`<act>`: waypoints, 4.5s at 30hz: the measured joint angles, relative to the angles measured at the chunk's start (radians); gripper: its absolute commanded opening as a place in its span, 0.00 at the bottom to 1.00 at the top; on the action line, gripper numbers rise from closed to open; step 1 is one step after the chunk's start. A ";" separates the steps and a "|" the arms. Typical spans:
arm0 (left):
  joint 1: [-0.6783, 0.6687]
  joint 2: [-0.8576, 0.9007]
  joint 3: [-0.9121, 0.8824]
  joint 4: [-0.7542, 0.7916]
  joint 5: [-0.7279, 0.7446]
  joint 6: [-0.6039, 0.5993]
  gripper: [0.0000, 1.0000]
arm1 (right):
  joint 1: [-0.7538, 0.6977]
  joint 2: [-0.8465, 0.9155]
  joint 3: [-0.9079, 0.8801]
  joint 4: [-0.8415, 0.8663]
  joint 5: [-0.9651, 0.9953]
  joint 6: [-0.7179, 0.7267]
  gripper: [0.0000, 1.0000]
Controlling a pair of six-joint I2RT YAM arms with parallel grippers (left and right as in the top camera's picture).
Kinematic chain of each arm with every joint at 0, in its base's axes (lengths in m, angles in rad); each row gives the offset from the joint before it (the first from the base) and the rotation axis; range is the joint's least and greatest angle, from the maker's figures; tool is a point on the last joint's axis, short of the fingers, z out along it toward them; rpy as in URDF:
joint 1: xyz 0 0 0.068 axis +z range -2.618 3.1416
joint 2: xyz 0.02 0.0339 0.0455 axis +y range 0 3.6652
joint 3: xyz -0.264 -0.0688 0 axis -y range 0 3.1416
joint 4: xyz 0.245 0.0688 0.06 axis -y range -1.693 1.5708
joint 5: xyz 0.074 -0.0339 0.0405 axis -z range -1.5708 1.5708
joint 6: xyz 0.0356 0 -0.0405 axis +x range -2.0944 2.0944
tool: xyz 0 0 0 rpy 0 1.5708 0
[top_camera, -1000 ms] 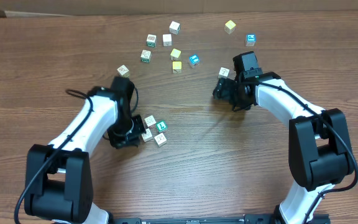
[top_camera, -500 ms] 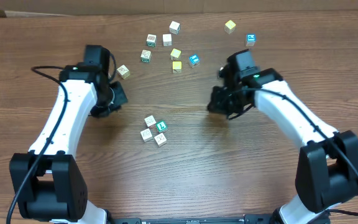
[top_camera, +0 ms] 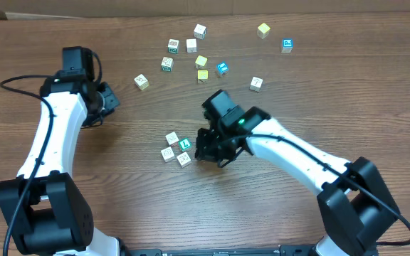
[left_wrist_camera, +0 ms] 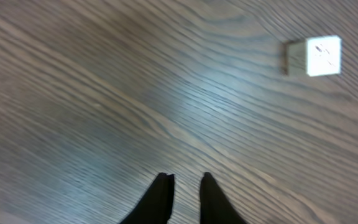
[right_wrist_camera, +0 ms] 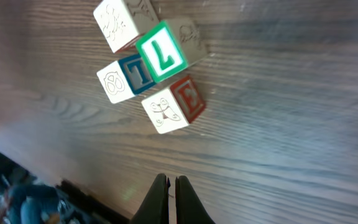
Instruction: Form a circle
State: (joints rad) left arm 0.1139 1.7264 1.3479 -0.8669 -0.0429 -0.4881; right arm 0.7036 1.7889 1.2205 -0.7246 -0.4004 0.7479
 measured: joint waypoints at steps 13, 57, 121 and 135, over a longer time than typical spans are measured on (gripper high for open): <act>0.018 0.000 0.000 0.004 -0.015 0.002 1.00 | 0.114 0.000 -0.098 0.115 0.174 0.257 0.04; 0.018 0.000 0.000 0.004 -0.016 0.002 1.00 | 0.076 0.084 -0.117 0.331 0.224 0.277 0.04; 0.018 0.000 0.000 0.005 -0.016 0.002 1.00 | 0.158 0.062 -0.102 0.207 0.177 0.533 0.04; 0.018 0.000 0.000 0.004 -0.015 0.002 1.00 | 0.162 0.076 -0.103 0.241 0.225 0.539 0.04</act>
State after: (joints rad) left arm 0.1318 1.7264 1.3479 -0.8627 -0.0582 -0.4866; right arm 0.8658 1.8648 1.1175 -0.4831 -0.1753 1.2869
